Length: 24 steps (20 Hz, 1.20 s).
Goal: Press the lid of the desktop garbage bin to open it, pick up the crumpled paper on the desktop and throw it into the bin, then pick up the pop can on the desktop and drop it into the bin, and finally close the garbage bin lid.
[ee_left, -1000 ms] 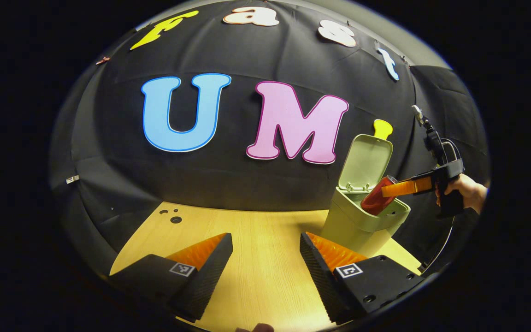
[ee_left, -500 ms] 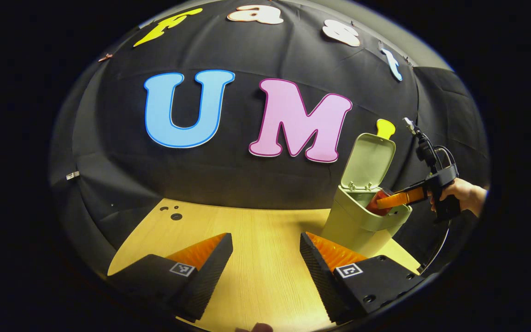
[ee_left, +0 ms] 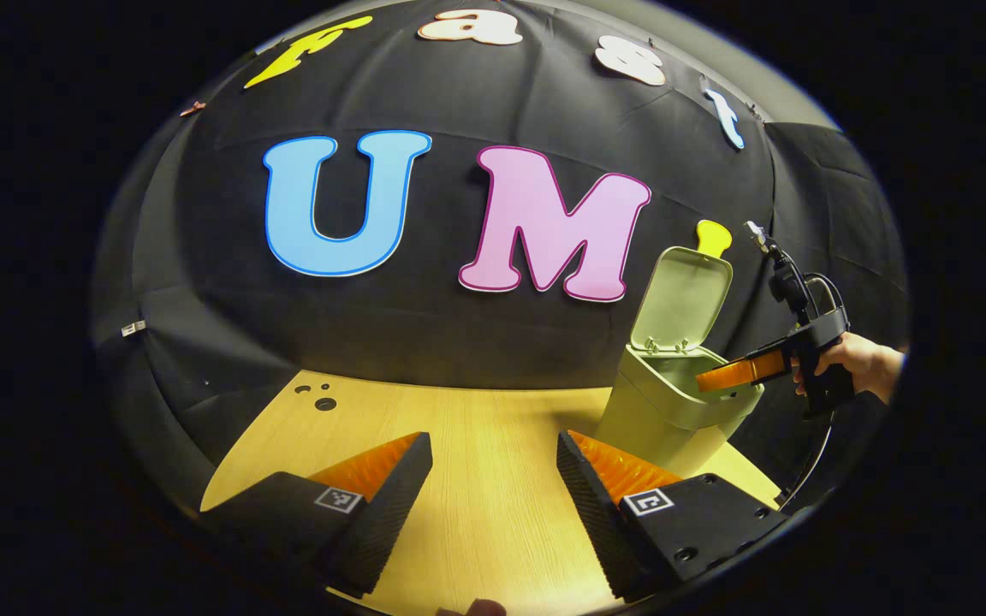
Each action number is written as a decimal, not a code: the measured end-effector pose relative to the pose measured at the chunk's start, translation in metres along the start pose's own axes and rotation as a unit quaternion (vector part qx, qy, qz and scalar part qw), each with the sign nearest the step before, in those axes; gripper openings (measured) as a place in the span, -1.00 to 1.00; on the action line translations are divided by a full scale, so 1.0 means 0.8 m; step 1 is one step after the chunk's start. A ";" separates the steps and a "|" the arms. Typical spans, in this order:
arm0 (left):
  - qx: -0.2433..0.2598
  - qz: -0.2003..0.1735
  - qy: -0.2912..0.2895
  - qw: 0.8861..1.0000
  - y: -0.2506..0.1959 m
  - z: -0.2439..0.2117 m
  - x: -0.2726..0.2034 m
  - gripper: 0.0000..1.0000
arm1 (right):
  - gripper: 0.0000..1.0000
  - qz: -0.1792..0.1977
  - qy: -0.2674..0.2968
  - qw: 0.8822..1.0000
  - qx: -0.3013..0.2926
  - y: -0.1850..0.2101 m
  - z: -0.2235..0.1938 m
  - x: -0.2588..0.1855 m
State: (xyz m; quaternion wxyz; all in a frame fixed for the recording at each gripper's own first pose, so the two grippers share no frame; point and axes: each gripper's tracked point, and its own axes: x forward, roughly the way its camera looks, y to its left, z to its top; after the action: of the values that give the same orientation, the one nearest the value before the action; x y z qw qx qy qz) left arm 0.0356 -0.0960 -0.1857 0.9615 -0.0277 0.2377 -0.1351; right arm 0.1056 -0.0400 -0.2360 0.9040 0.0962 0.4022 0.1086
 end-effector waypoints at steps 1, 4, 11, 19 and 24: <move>-0.001 -0.001 0.000 1.000 0.000 0.001 -0.001 0.89 | 0.69 0.001 -0.006 1.000 0.001 0.001 0.003 -0.002; -0.003 -0.001 0.002 1.000 0.000 -0.002 -0.002 0.89 | 0.90 0.003 -0.023 1.000 0.011 0.003 0.011 -0.012; 0.000 -0.002 -0.001 1.000 -0.001 0.000 -0.004 0.89 | 0.97 0.014 -0.162 0.985 0.052 0.006 0.112 -0.079; 0.003 -0.011 -0.003 1.000 -0.012 0.000 -0.007 0.90 | 0.96 -0.021 -0.259 0.965 0.026 -0.014 0.204 -0.126; -0.001 -0.014 -0.002 1.000 -0.016 -0.002 -0.007 0.89 | 0.96 -0.042 -0.285 0.957 0.022 -0.019 0.241 -0.129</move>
State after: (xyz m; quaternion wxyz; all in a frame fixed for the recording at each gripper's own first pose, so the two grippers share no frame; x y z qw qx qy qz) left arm 0.0270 -0.1067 -0.1831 0.9600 -0.0318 0.2352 -0.1486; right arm 0.1845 -0.0996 -0.0400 0.9826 0.1260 0.1334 0.0292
